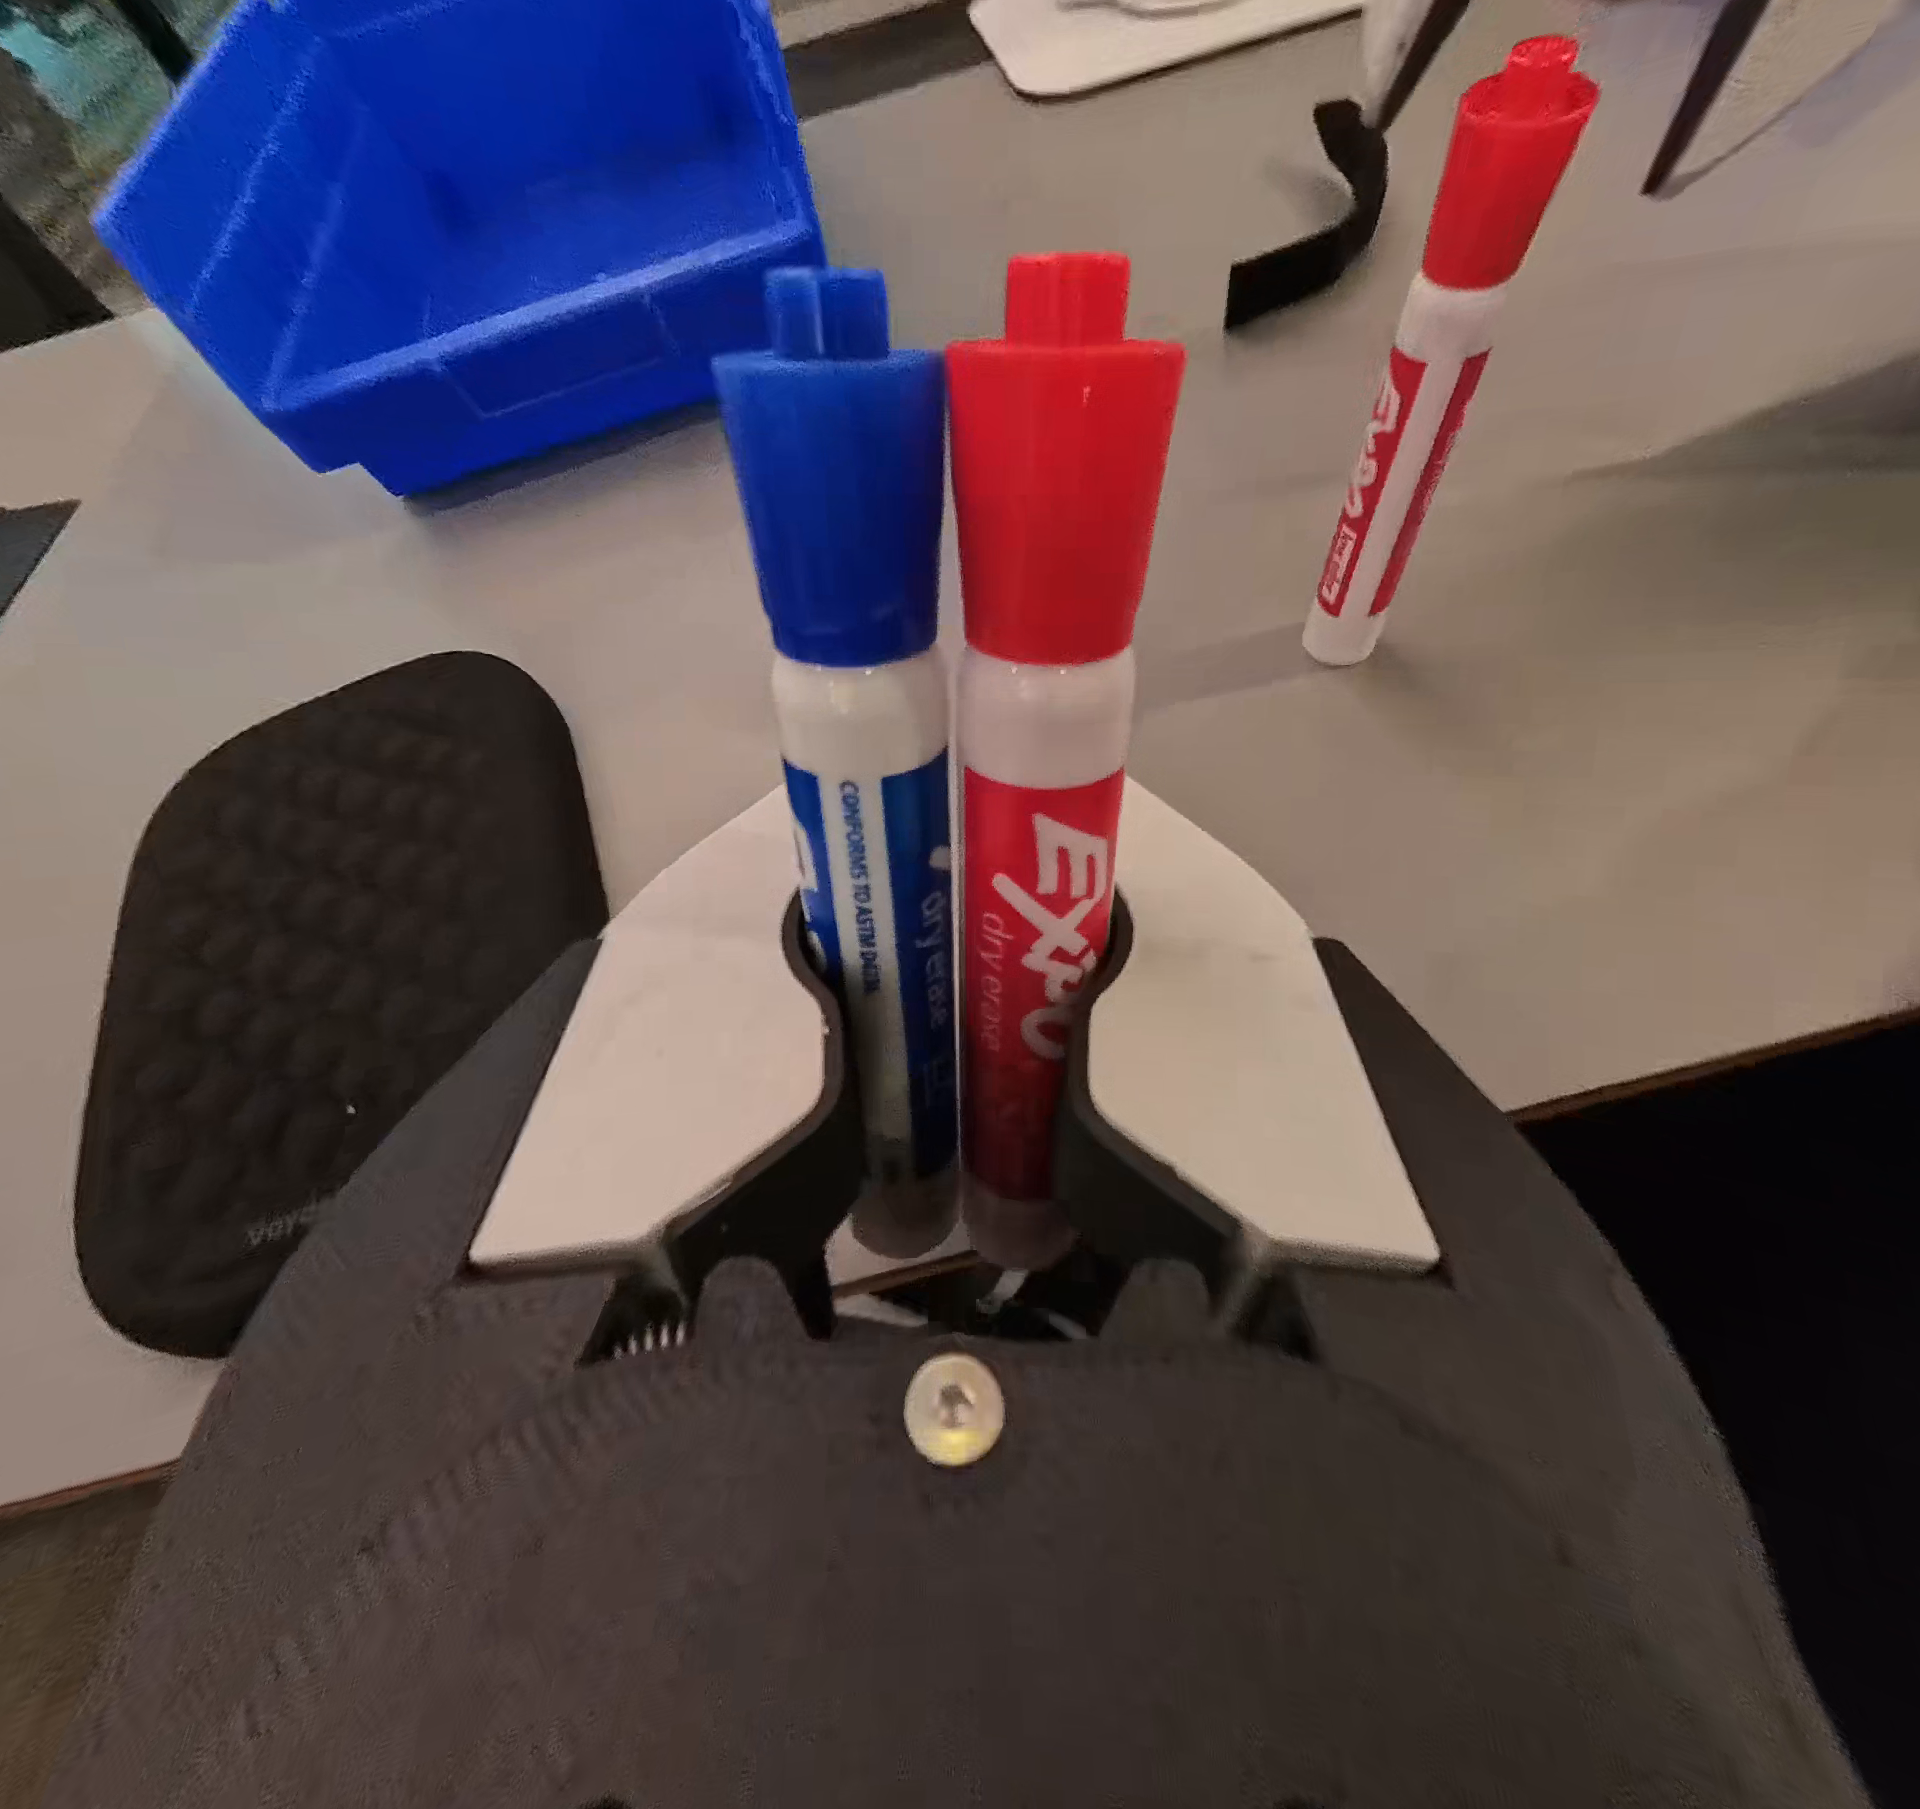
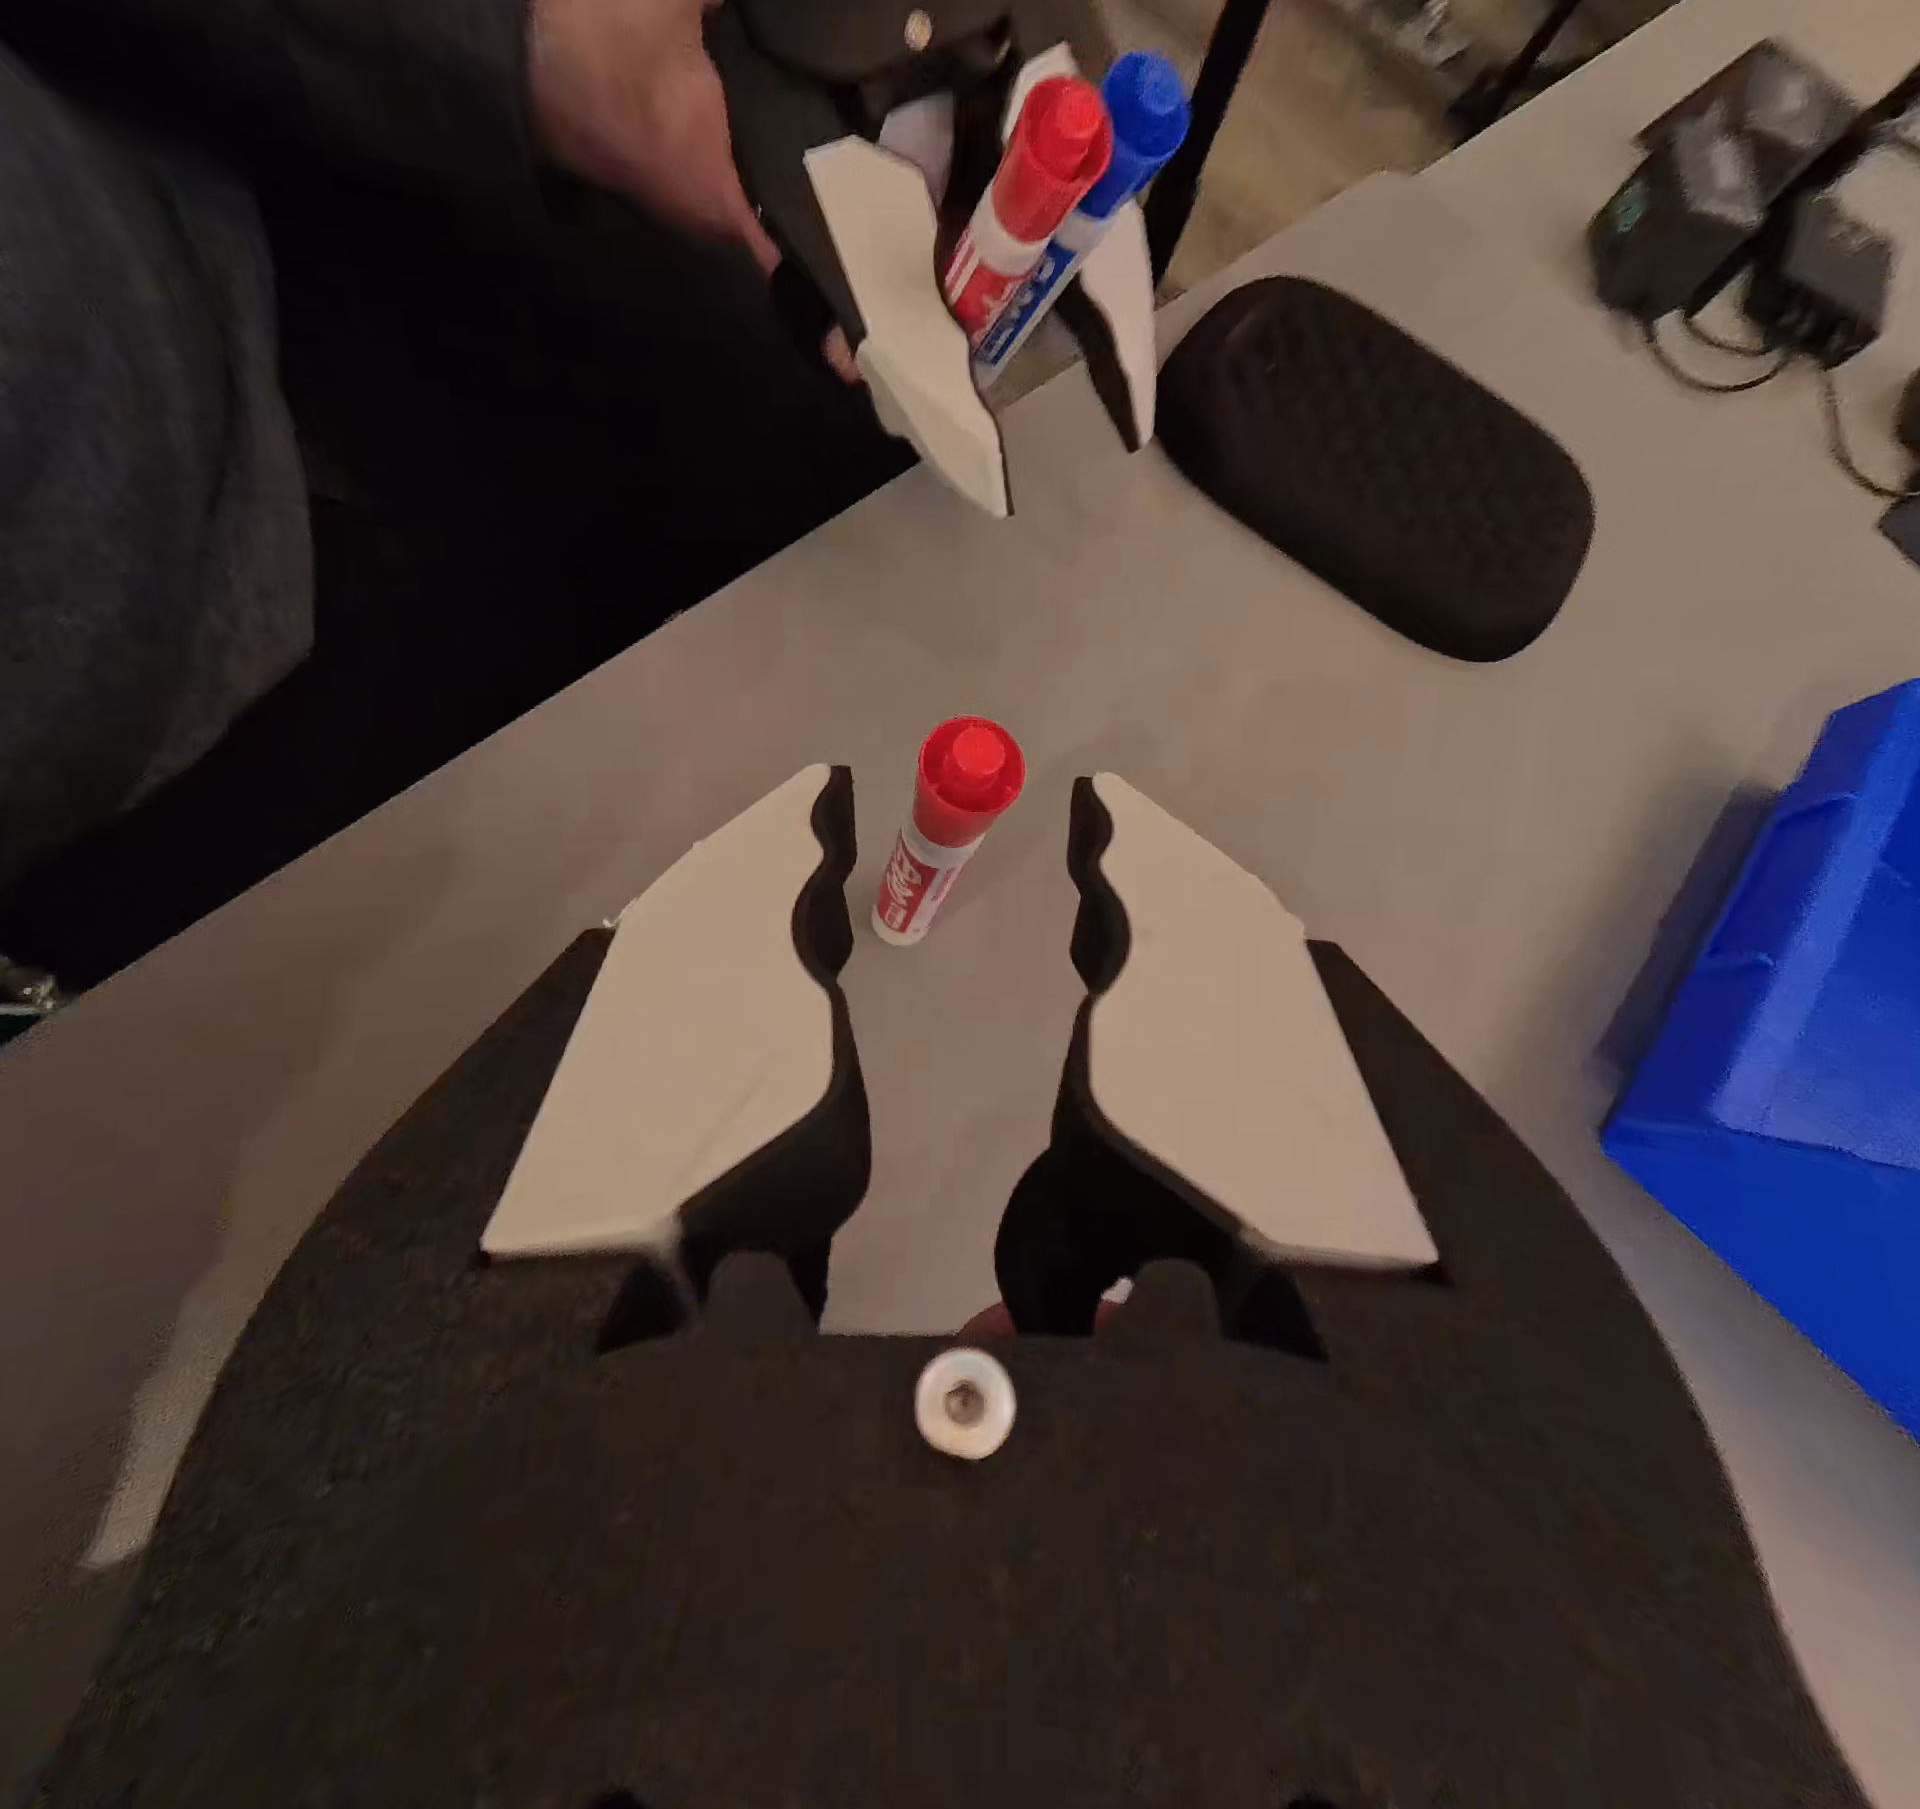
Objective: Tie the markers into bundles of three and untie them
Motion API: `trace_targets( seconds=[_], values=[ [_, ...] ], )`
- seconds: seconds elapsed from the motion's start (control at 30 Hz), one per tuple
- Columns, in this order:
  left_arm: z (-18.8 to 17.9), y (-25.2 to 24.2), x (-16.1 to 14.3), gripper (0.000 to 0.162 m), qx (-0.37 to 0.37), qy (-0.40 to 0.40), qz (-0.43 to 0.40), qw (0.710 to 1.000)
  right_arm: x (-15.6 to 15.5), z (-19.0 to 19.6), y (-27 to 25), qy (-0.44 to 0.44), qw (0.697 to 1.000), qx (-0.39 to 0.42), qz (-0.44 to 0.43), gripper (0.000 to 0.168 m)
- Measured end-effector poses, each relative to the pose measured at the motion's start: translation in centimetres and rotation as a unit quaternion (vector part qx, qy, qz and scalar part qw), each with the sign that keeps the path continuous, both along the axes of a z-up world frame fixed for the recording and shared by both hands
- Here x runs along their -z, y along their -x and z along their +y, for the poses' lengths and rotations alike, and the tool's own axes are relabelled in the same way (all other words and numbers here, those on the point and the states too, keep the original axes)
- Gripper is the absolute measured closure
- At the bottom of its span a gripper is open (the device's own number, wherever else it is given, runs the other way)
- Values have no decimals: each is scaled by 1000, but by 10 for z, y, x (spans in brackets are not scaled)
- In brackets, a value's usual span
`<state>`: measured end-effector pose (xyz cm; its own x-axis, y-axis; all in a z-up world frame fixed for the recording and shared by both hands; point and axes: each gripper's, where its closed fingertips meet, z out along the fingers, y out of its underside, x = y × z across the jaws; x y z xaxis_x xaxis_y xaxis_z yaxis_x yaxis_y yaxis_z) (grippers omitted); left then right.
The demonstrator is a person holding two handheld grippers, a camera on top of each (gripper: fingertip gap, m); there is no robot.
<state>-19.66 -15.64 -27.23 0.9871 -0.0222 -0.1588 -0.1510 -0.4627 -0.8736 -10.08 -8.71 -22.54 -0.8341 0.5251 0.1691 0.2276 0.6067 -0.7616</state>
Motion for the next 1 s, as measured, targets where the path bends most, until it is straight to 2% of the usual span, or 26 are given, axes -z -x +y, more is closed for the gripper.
trace_targets(
  seconds=[0.07, 0.17, 0.27, 0.4, 0.53, 0.63, 0.8, 1.0],
  values=[
    [2, -6, 1, 120, 22, 36, -1, 999, 3, -2, 2, -17, 1000, -13, -11, 133],
    [6, -8, 3, 119, 40, 63, 8, 997, 6, -6, 4, -25, 999, -32, -16, 149],
    [9, -14, 9, 120, 65, 96, 5, 993, -3, -8, 6, 13, 999, -30, -5, 149],
    [13, -21, 14, 120, 101, 139, 13, 985, -59, -7, 6, 160, 985, -15, 62, 149],
    [17, -25, 13, 120, 138, 193, 2, 971, -116, 9, 6, 309, 941, 11, 137, 149],
    [21, -25, 12, 120, 161, 235, -5, 959, -136, 22, 11, 383, 906, 39, 178, 149],
    [31, -32, 0, 120, 196, 285, -1, 938, -130, 28, 18, 451, 863, 69, 217, 150],
    [47, -40, -19, 120, 222, 336, 18, 915, -112, 35, 19, 459, 855, 97, 223, 150]
  ],
)
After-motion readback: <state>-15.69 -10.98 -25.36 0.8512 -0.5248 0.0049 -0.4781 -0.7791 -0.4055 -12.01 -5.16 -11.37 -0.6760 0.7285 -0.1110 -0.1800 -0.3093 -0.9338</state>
